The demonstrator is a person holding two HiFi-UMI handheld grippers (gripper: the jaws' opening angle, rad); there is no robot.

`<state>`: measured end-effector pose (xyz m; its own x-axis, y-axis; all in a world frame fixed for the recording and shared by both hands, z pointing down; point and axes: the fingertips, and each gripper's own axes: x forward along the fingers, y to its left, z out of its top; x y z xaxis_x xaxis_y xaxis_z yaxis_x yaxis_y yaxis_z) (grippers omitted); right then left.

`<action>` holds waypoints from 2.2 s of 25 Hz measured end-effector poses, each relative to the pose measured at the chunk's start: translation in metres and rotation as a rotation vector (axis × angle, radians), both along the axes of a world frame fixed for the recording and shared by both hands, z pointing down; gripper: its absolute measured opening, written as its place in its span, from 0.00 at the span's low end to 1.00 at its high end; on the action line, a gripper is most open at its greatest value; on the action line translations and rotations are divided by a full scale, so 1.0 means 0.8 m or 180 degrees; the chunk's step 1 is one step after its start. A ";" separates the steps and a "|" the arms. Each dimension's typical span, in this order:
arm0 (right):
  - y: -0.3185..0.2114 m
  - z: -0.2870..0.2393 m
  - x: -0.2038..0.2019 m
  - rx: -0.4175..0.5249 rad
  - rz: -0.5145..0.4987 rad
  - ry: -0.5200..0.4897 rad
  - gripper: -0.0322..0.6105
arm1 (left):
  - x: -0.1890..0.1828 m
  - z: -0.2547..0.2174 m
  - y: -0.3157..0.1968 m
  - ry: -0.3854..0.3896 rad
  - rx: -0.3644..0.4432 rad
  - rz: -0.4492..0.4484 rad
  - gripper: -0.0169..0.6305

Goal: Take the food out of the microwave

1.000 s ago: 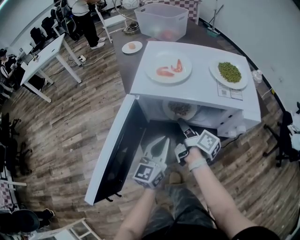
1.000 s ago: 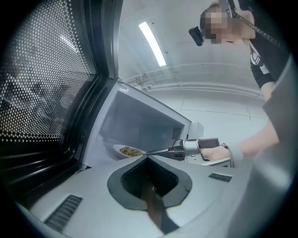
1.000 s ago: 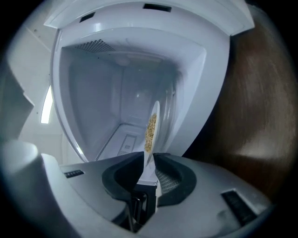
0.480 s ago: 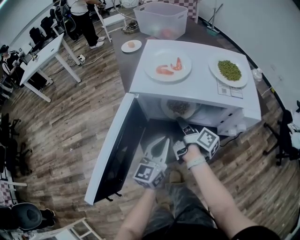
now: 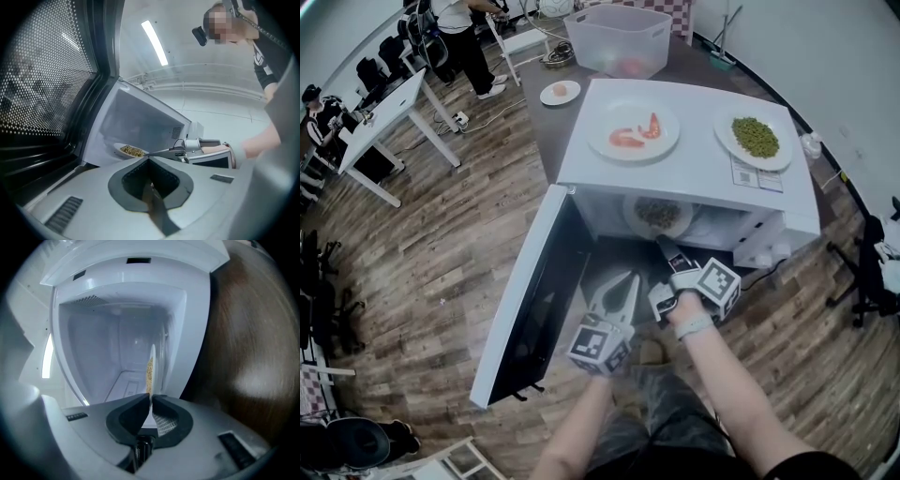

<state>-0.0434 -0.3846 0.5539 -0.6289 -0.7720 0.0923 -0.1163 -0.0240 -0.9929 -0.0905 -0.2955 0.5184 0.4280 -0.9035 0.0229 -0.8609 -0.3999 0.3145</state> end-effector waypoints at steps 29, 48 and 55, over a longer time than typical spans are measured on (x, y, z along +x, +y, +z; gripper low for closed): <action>0.036 -0.005 0.017 0.0059 0.0067 -0.0092 0.08 | 0.016 0.000 0.010 -0.0099 -0.0035 0.0152 0.03; 0.057 -0.002 0.025 0.0075 0.0063 -0.0122 0.07 | 0.039 0.017 -0.006 -0.0096 -0.0365 0.0414 0.07; 0.060 0.000 0.028 0.0069 0.0065 -0.0122 0.07 | 0.035 0.031 -0.019 -0.0149 -0.0532 0.0341 0.26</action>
<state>-0.0208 -0.3365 0.5538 -0.6157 -0.7863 0.0517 -0.0780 -0.0045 -0.9969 -0.0627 -0.3110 0.5430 0.5165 -0.8347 0.1908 -0.8315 -0.4357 0.3448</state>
